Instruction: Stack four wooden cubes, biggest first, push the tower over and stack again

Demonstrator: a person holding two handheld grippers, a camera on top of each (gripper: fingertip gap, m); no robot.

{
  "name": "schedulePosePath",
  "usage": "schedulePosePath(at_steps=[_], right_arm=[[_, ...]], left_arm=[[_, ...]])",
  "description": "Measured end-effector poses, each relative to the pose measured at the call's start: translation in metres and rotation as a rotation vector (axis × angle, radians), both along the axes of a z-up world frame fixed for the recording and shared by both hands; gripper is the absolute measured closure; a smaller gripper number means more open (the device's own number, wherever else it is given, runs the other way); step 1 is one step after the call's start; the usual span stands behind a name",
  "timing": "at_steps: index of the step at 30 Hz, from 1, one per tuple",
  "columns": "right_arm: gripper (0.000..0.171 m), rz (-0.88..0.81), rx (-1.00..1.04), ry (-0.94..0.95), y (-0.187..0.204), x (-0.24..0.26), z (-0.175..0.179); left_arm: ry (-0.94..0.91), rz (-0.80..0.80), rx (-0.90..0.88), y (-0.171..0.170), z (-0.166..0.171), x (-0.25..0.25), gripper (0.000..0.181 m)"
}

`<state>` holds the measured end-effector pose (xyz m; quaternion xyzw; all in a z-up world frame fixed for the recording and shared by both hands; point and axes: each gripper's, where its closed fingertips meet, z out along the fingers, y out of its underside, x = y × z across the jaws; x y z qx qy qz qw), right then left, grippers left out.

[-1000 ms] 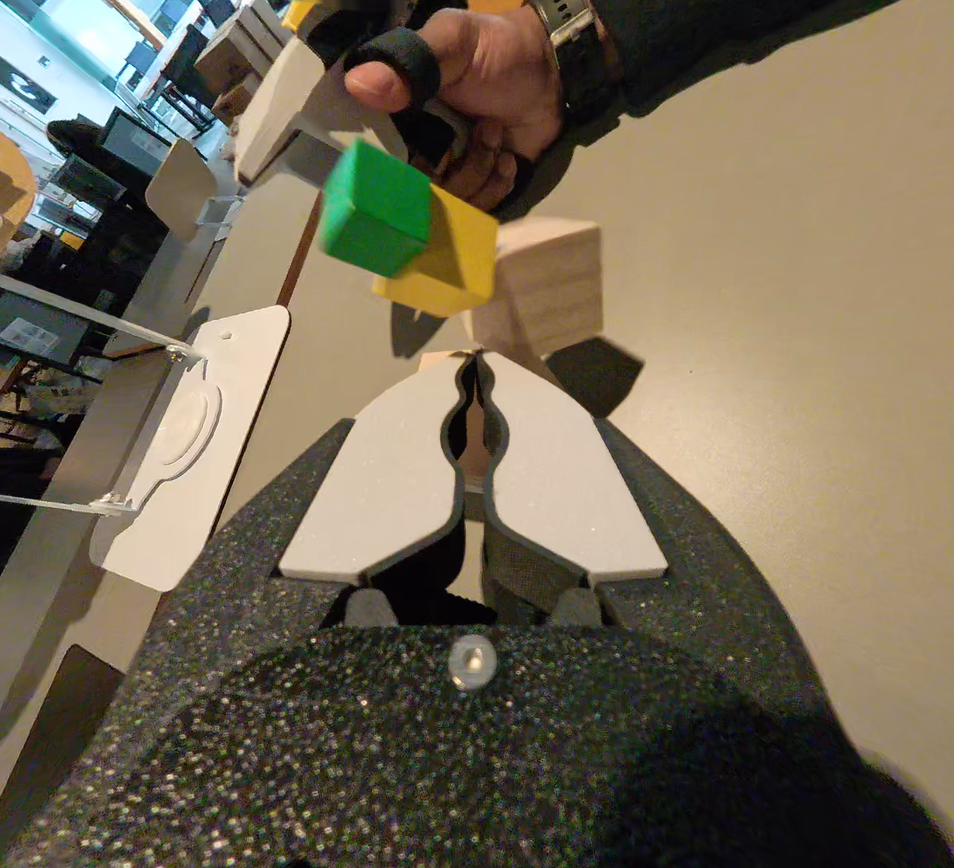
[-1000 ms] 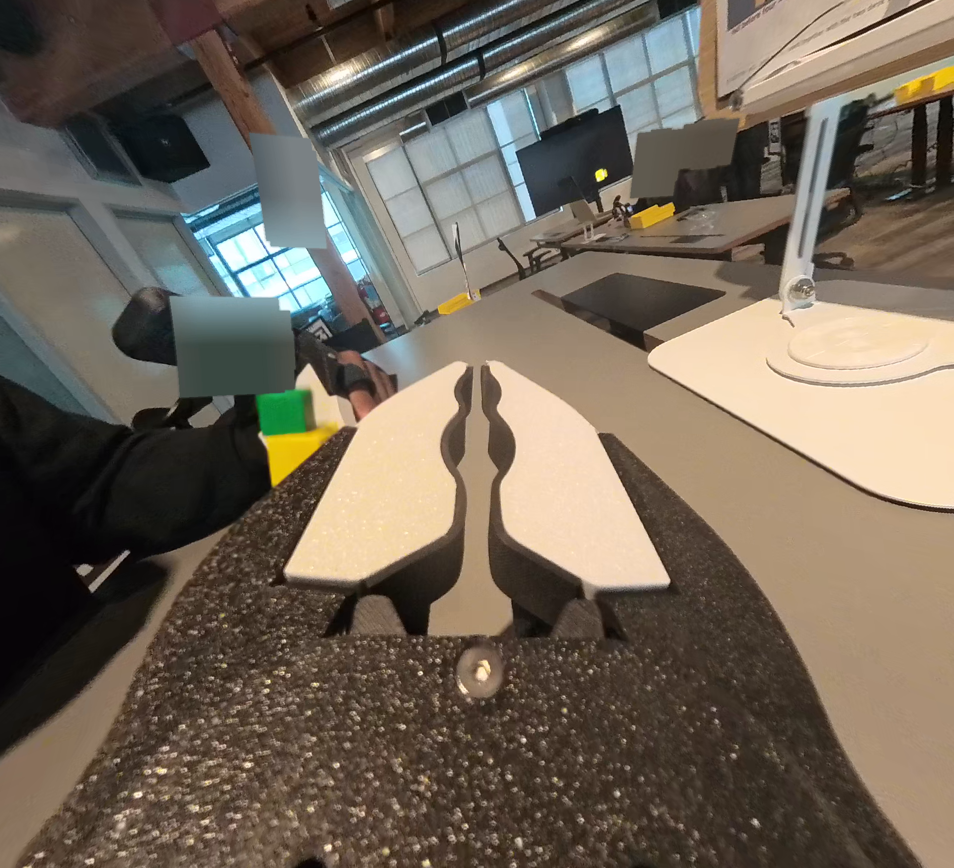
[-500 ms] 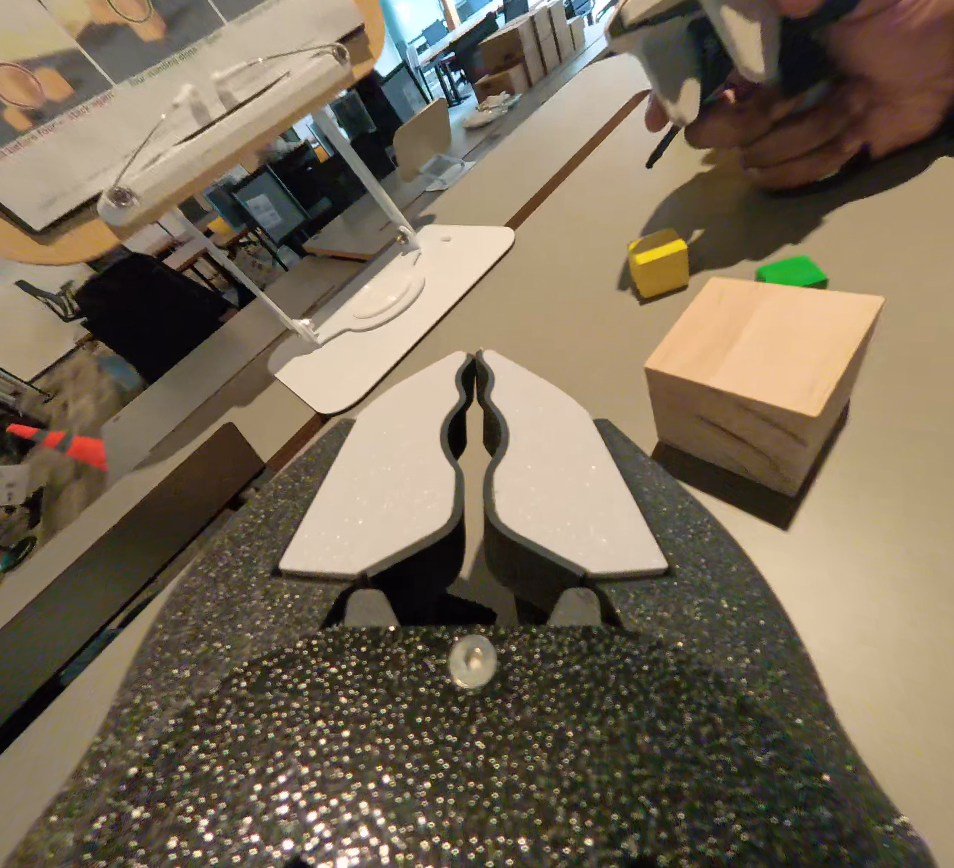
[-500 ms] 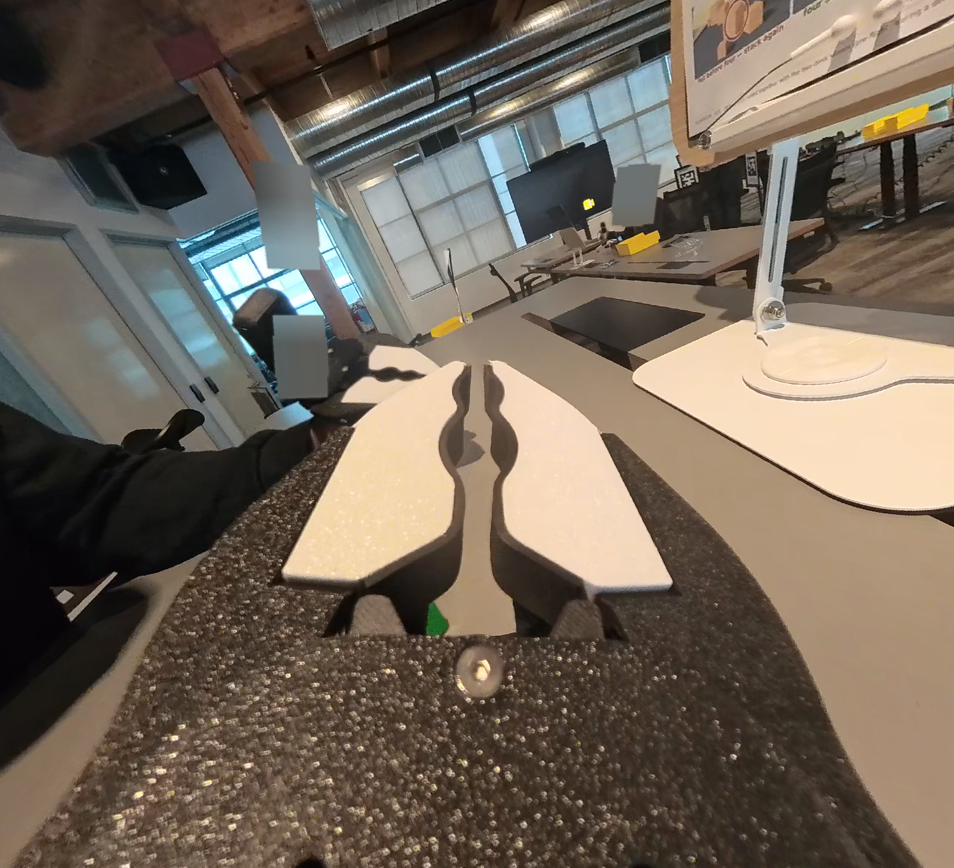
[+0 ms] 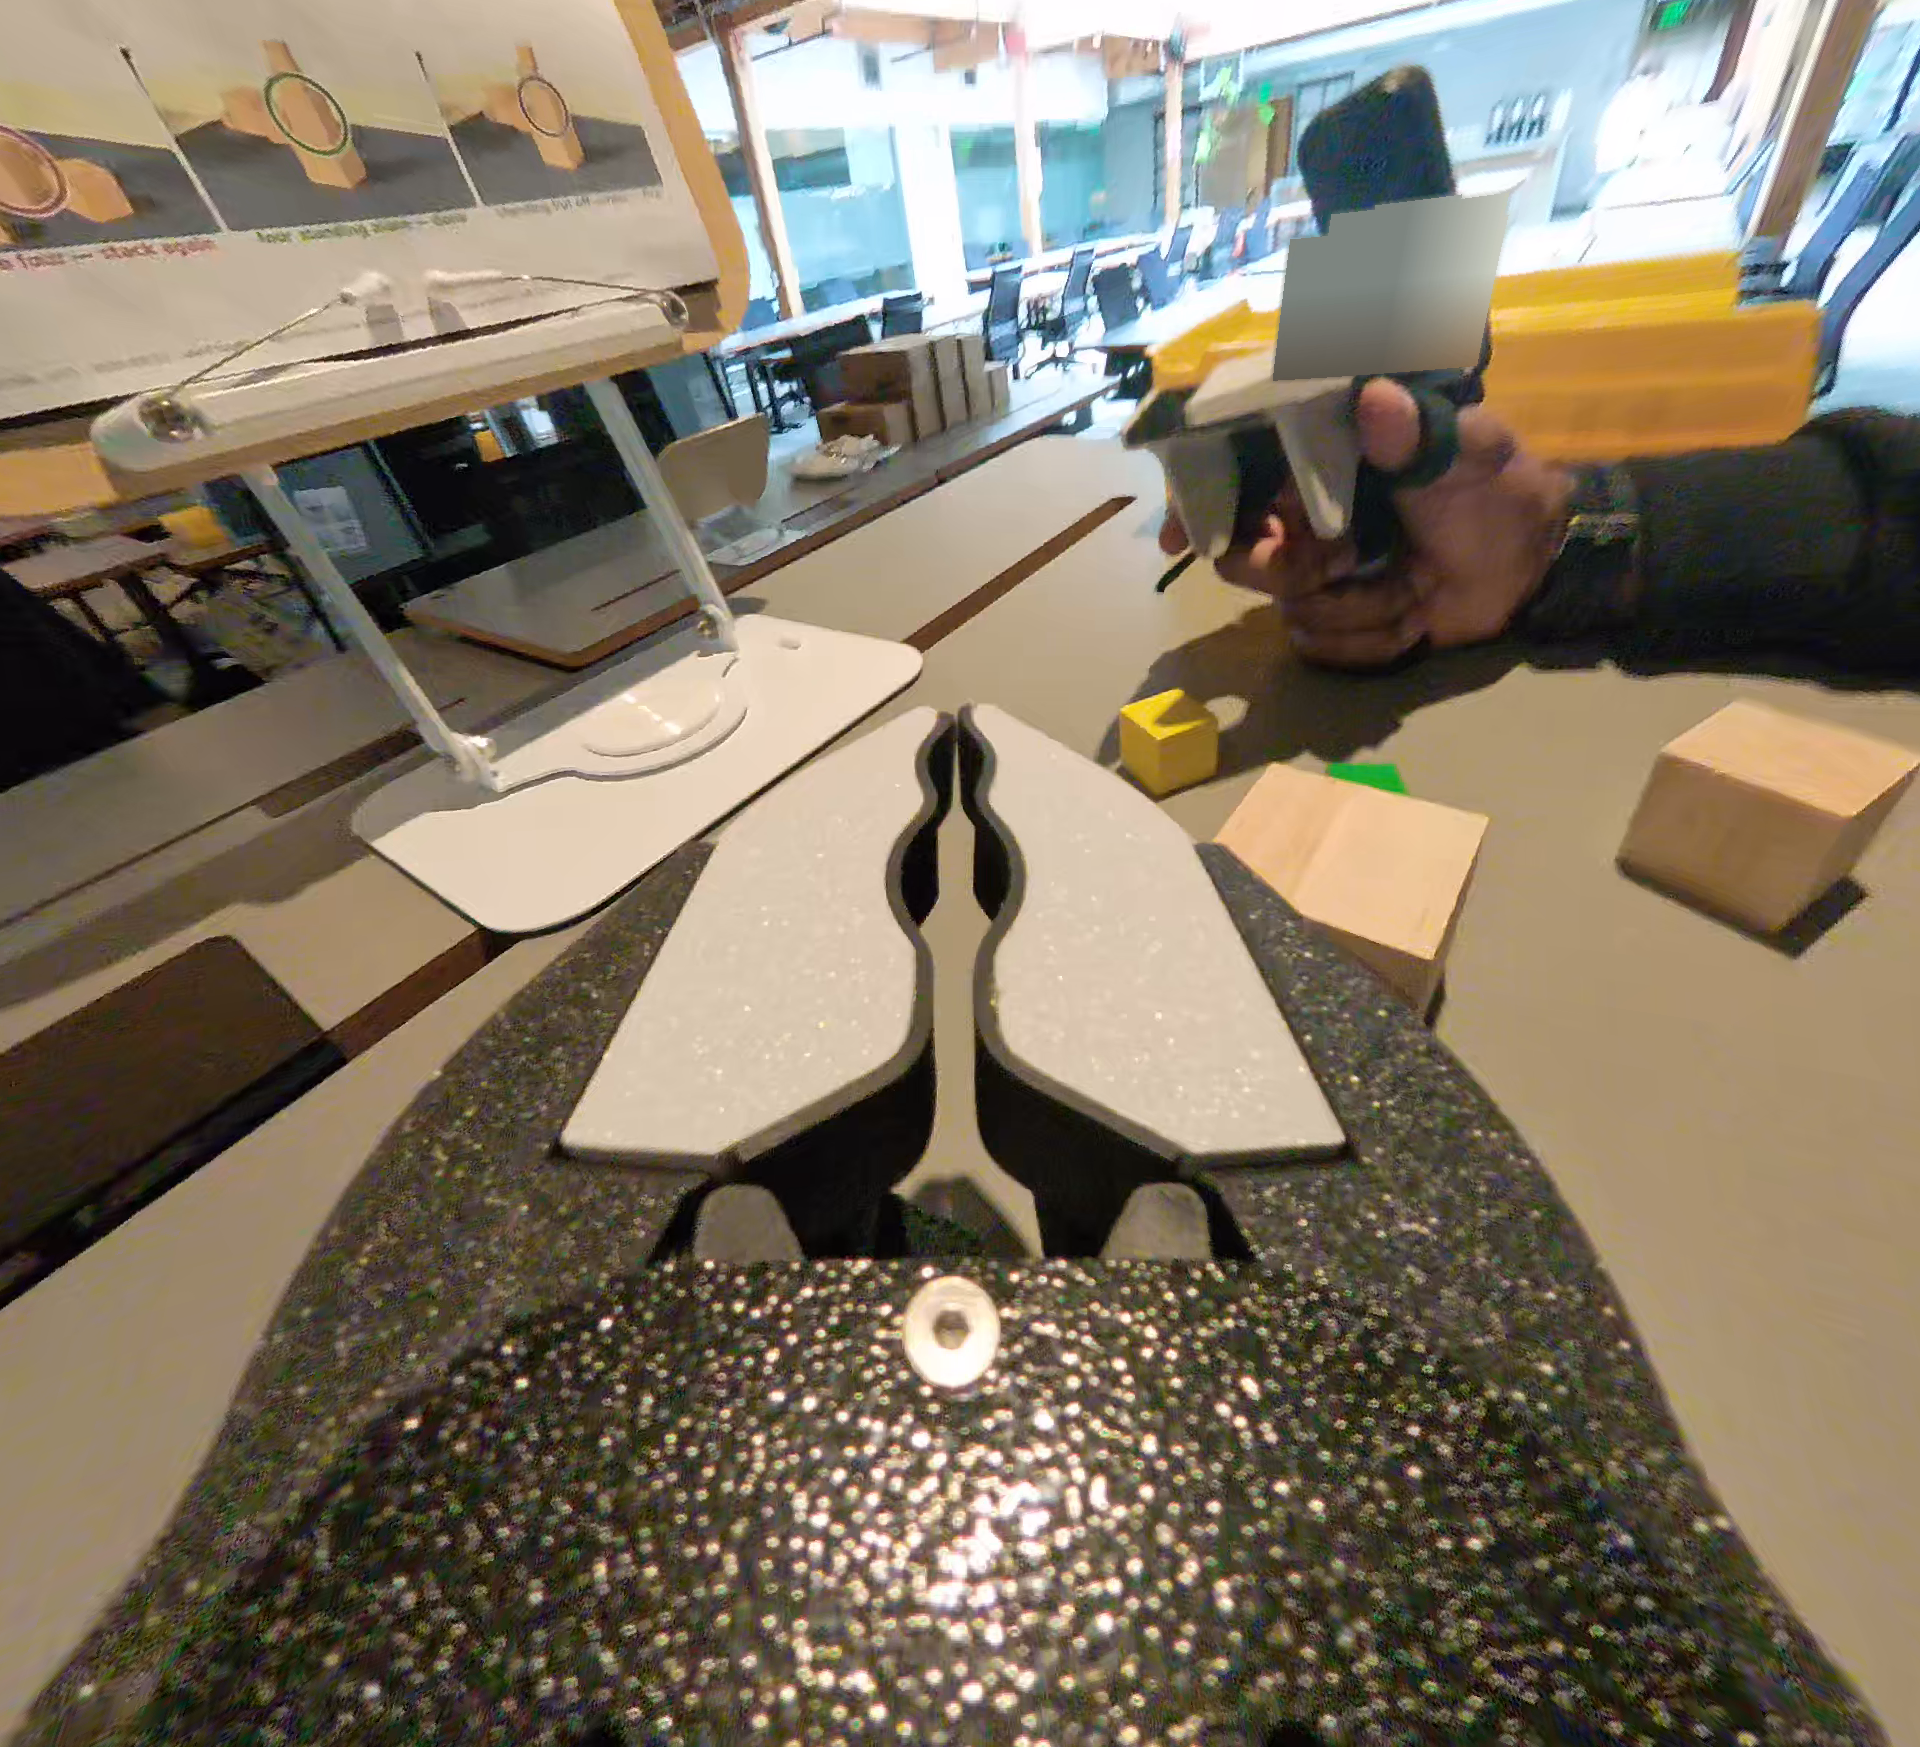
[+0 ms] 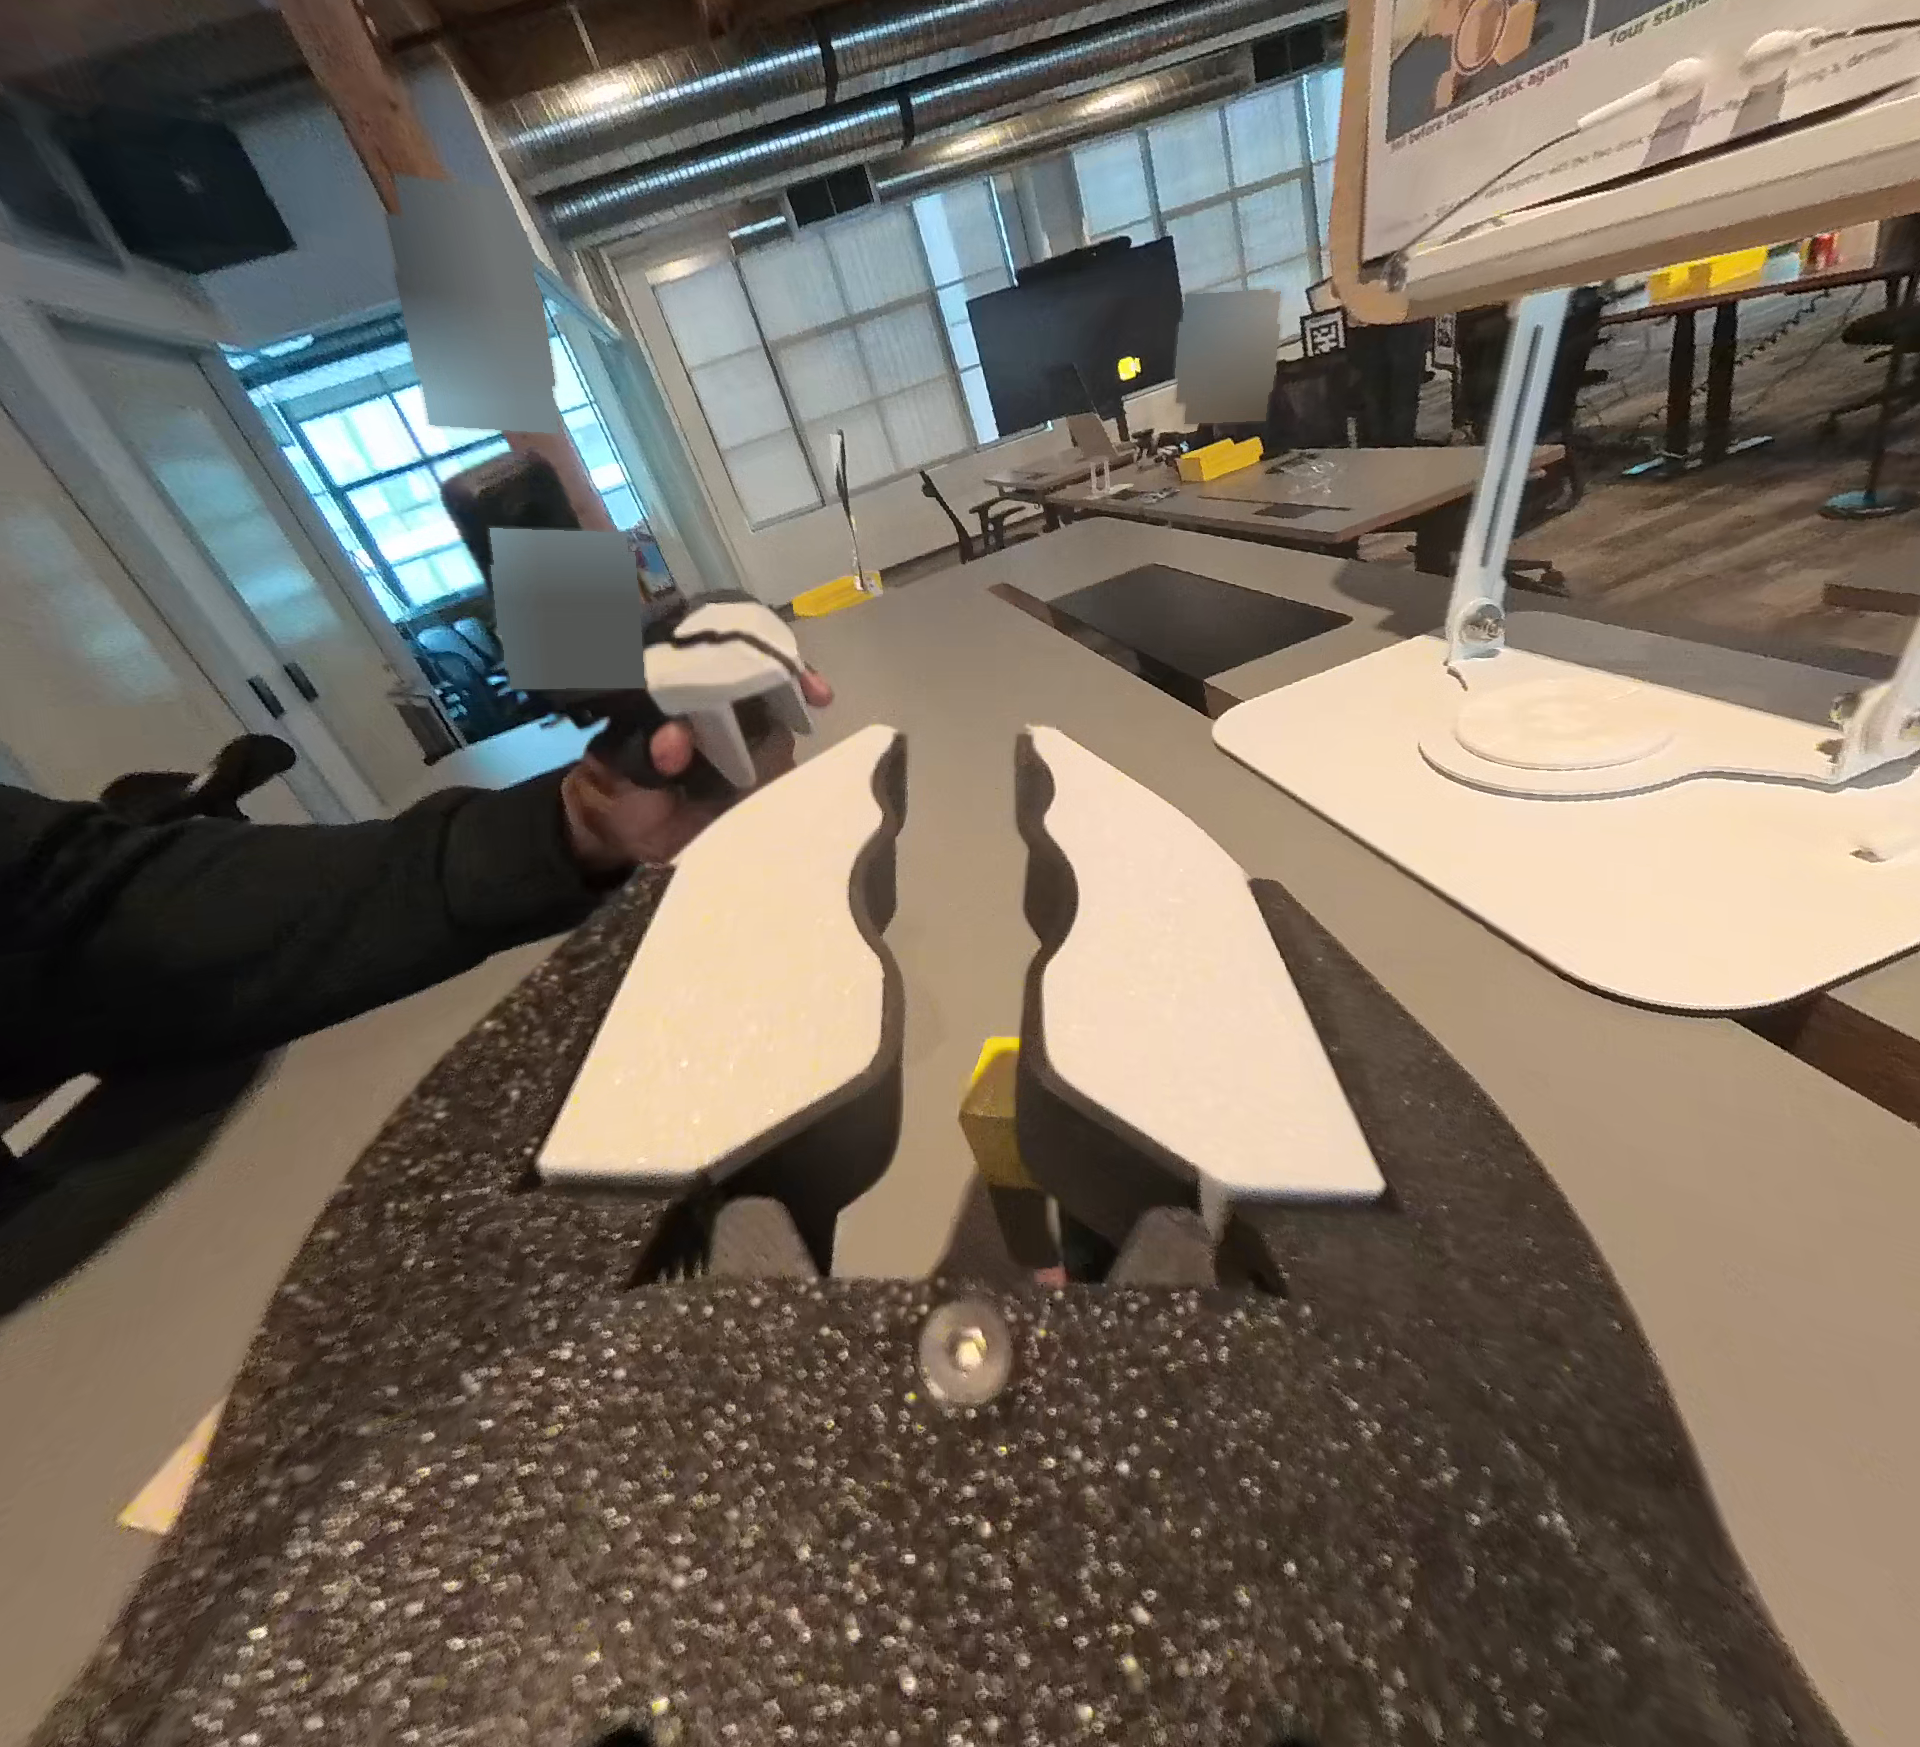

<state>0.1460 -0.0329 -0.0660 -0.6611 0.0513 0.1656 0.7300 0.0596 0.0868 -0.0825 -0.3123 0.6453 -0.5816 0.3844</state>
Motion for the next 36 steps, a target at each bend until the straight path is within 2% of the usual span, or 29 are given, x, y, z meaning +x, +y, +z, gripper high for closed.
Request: schedulePosePath(at_steps=[1,6,10,19,25,30,36], right_arm=[[0.148,0.001,-0.012,-0.016,0.001,-0.002,-0.002],[0.130,0.052,-0.091,-0.134,0.010,-0.022,-0.013],[0.121,0.094,-0.144,-0.194,0.007,-0.039,-0.020],[0.120,-0.021,-0.209,-0.227,-0.043,-0.081,-0.028],[0.118,-0.023,-0.349,-0.267,-0.078,-0.138,-0.047],[0.115,-0.051,-0.548,-0.395,-0.078,-0.154,-0.073],[0.110,-0.077,-0.656,-0.392,-0.074,-0.148,-0.087]], left_arm=[[-0.002,-0.014,-0.026,0.001,0.002,-0.001,0.179],[-0.012,-0.060,-0.076,0.002,0.007,-0.001,0.167],[0.003,-0.062,-0.097,0.004,0.007,0.000,0.159],[0.002,-0.062,-0.112,0.006,0.008,0.000,0.159],[0.011,-0.063,-0.114,0.006,0.007,0.003,0.160],[0.012,-0.068,-0.086,0.001,0.005,0.006,0.163],[0.010,-0.068,-0.076,0.000,0.005,0.006,0.166]])
